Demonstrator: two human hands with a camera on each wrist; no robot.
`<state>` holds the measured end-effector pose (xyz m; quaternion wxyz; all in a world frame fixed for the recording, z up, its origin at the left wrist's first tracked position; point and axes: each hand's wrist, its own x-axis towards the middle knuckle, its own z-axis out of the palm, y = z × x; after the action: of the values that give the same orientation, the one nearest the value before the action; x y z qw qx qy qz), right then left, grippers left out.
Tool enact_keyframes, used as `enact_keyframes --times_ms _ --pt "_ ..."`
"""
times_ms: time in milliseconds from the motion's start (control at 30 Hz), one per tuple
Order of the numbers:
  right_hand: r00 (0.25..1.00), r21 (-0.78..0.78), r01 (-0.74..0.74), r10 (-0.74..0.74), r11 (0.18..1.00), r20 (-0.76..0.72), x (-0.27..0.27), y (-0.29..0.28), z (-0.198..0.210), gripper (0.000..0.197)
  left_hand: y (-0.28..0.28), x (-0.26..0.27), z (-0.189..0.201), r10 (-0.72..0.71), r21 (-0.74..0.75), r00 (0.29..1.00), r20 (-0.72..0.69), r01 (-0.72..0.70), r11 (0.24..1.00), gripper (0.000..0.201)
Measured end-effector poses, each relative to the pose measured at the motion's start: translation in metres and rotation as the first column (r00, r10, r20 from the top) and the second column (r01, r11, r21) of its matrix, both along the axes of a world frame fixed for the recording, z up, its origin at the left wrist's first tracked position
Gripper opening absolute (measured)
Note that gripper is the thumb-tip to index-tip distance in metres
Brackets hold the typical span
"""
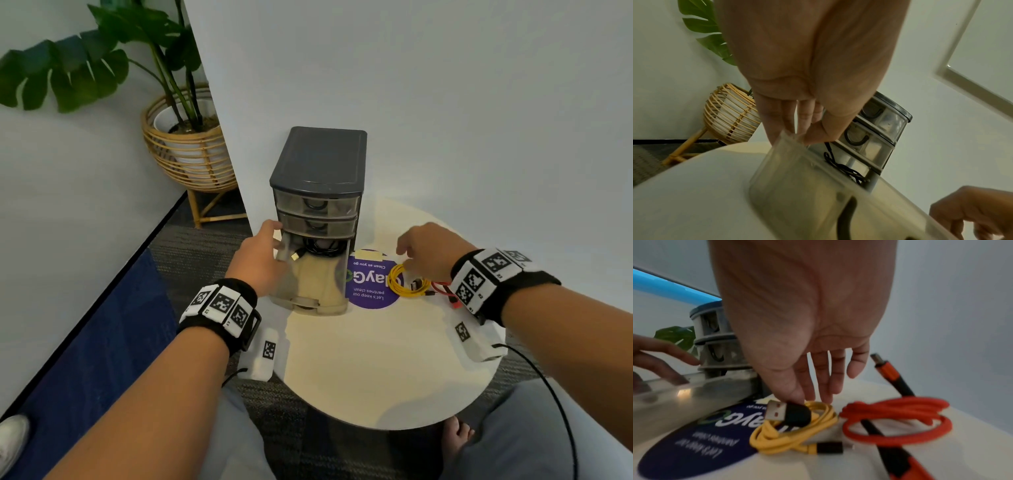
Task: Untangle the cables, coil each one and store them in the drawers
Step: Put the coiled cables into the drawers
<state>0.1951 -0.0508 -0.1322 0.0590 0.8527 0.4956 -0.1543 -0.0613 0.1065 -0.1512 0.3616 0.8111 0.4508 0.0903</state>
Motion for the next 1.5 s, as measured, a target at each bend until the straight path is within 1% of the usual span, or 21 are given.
enact_keyframes --times_ms 33,67,133,233,300,367,433,567,667,767,833,933,967,1100,1233,1333,1433,1500 --pt "1.000 -0.044 -0.001 0.002 0.999 0.020 -0.001 -0.003 -0.003 0.035 0.000 0.000 0.000 0.001 -0.002 1.000 -0.002 -0.001 1.000 0.072" --pt "0.999 -0.070 -0.008 0.012 0.998 0.045 -0.004 -0.006 -0.005 0.034 -0.001 -0.001 0.001 0.002 -0.002 1.000 -0.003 -0.002 1.000 0.073" --pt "0.994 -0.112 -0.011 0.023 0.994 0.105 -0.009 -0.007 -0.007 0.028 -0.002 -0.001 0.001 0.002 -0.003 1.000 -0.006 -0.002 1.000 0.074" --pt "0.984 -0.134 -0.021 0.044 0.991 0.175 -0.011 -0.002 -0.013 0.020 -0.003 -0.002 0.002 -0.003 -0.013 1.000 -0.024 0.003 1.000 0.078" --pt "0.982 -0.112 -0.045 0.065 0.993 0.179 -0.011 0.001 -0.015 0.015 -0.003 -0.002 0.002 -0.007 -0.022 0.999 -0.034 0.007 1.000 0.079" --pt "0.988 -0.040 -0.061 0.066 0.997 0.137 -0.011 0.003 -0.012 0.011 -0.003 -0.002 0.003 -0.013 -0.031 0.999 -0.044 0.012 0.999 0.080" --pt "0.995 0.090 -0.054 0.046 0.995 0.086 -0.011 0.004 -0.003 0.003 -0.002 -0.003 0.003 -0.022 -0.034 0.998 -0.062 0.020 0.999 0.081" --pt "0.992 0.365 -0.023 0.065 0.931 -0.104 -0.021 0.011 0.026 0.008 0.000 -0.005 0.003 -0.053 -0.040 0.994 -0.099 0.050 0.998 0.080" --pt "0.969 0.460 0.023 0.094 0.888 -0.231 -0.048 0.024 0.040 0.012 0.001 -0.005 0.003 -0.078 -0.052 0.990 -0.116 0.072 0.996 0.078" --pt "0.968 0.504 0.061 0.074 0.861 -0.242 -0.078 0.041 0.032 0.006 0.001 -0.005 0.003 -0.090 -0.070 0.989 -0.119 0.082 0.994 0.075" --pt "0.972 0.501 0.072 0.051 0.863 -0.228 -0.095 0.052 0.020 0.007 0.001 -0.006 0.004 -0.098 -0.072 0.989 -0.114 0.090 0.993 0.071" --pt "0.969 0.423 0.098 0.009 0.901 -0.245 -0.113 0.068 -0.001 0.020 0.002 -0.007 0.004 -0.096 -0.079 0.990 -0.105 0.088 0.993 0.069" --pt "0.968 0.401 0.106 -0.002 0.910 -0.250 -0.116 0.071 -0.008 0.021 0.002 -0.007 0.003 -0.092 -0.081 0.990 -0.105 0.083 0.993 0.069" --pt "0.974 0.364 0.078 0.007 0.928 -0.227 -0.122 0.075 -0.017 0.010 0.002 -0.007 0.002 -0.091 -0.095 0.991 -0.102 0.082 0.992 0.069" --pt "0.977 0.331 0.042 0.031 0.943 -0.211 -0.122 0.068 -0.012 0.014 0.004 -0.007 0.001 -0.103 -0.077 0.989 -0.106 0.095 0.992 0.064" --pt "0.978 0.290 0.033 0.030 0.956 -0.209 -0.126 0.068 -0.012 0.014 0.003 -0.006 0.000 -0.110 -0.063 0.986 -0.125 0.103 0.993 0.065" --pt "0.975 0.282 0.105 -0.042 0.954 -0.220 -0.130 0.076 -0.014 0.007 0.003 -0.006 0.000 -0.115 -0.053 0.984 -0.136 0.109 0.993 0.068" --pt "0.960 0.289 0.195 -0.122 0.937 -0.252 -0.131 0.082 -0.014 0.012 0.003 -0.006 0.000 -0.113 -0.050 0.985 -0.130 0.107 0.993 0.067"
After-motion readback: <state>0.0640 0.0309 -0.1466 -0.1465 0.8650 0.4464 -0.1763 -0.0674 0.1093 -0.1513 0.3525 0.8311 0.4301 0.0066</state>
